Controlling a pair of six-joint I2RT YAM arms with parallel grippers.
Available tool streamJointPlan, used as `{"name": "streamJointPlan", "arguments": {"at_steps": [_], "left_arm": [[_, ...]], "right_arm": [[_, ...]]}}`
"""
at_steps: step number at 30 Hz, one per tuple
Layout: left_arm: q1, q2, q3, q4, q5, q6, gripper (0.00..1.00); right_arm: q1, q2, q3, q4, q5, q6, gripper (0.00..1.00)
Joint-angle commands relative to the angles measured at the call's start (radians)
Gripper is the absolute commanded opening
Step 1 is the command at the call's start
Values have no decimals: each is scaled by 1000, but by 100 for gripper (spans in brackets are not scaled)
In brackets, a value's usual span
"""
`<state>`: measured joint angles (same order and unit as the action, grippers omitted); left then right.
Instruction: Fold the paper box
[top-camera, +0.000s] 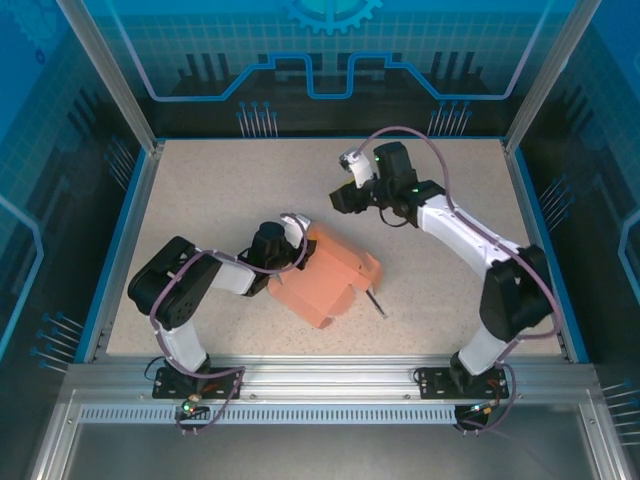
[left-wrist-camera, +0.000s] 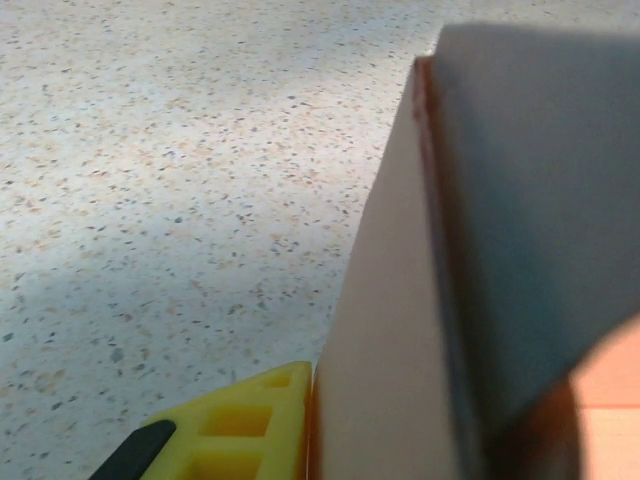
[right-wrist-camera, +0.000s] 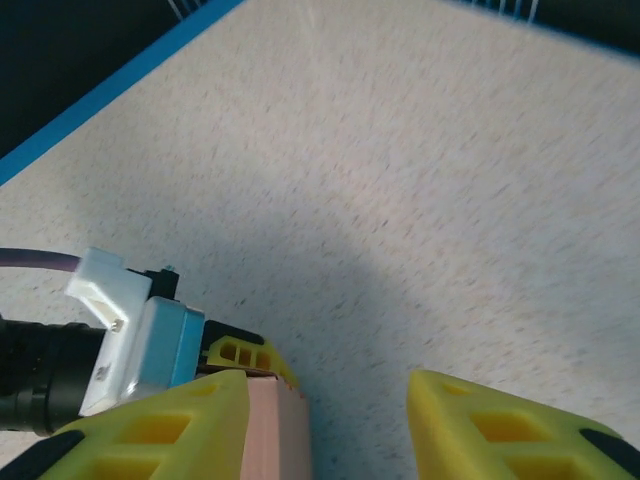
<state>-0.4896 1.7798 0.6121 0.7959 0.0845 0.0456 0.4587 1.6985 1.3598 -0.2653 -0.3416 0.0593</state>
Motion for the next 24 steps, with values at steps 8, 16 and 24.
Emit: {"name": "streamJointPlan", "arguments": {"at_steps": [8,16,24], "left_arm": [[-12,30,-2,15,37,36,16],[-14,37,-12,34,34,30,17],[-15,39,-21,54,32,27,19]], "right_arm": [[-2,132,-1,12,-205,145,46],[15,175,-36,35,-186,166,44],[29,195,-72,50,-174,171,41]]}}
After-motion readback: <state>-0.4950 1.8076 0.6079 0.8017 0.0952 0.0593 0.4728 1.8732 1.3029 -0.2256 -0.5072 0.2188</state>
